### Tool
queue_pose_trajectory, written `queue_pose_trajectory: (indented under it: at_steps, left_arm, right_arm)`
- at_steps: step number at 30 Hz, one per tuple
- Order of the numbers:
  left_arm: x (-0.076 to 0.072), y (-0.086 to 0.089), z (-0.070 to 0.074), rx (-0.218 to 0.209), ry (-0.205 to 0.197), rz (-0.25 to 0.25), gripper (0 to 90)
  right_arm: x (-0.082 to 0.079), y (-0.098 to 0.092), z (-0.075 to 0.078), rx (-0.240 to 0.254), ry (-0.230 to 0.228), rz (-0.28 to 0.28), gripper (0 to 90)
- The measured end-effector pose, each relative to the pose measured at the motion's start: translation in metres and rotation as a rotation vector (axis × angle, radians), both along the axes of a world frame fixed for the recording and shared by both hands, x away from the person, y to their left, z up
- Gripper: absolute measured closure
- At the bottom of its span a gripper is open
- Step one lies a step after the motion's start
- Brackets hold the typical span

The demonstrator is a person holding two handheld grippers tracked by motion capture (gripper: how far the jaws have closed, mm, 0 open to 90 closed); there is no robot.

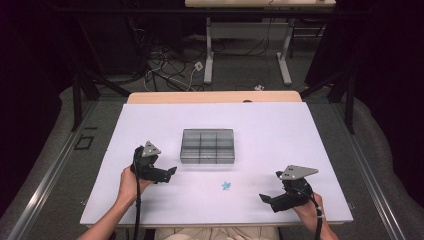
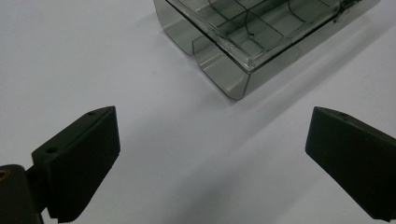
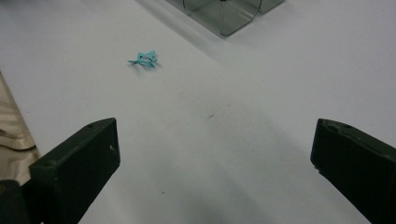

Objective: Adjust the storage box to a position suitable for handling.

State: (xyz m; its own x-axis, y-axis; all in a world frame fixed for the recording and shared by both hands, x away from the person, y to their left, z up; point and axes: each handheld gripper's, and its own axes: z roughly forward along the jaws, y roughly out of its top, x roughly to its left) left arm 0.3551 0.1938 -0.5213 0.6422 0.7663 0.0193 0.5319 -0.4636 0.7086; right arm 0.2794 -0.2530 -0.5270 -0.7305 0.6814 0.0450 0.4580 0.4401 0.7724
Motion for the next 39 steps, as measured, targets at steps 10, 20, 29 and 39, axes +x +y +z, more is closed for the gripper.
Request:
queue_pose_trajectory:
  at_steps: [10,20,29,39]
  left_arm:
    - [0.019,-0.004,-0.001,0.025,-0.002,0.022,24.2]
    - [0.041,-0.006,-0.005,0.029,0.008,0.068,54.5]
    - [0.056,-0.016,-0.018,0.039,0.036,0.032,85.3]
    - [0.073,-0.027,-0.024,0.019,0.046,0.012,89.5]
  right_arm:
    - [0.000,-0.001,0.000,0.000,0.000,-0.009,1.0]
    - [0.000,0.000,0.000,0.000,0.005,-0.005,1.0]
    - [0.000,-0.001,0.000,0.000,0.003,-0.007,1.0]
    - [0.001,-0.001,-0.001,0.004,0.005,-0.005,1.0]
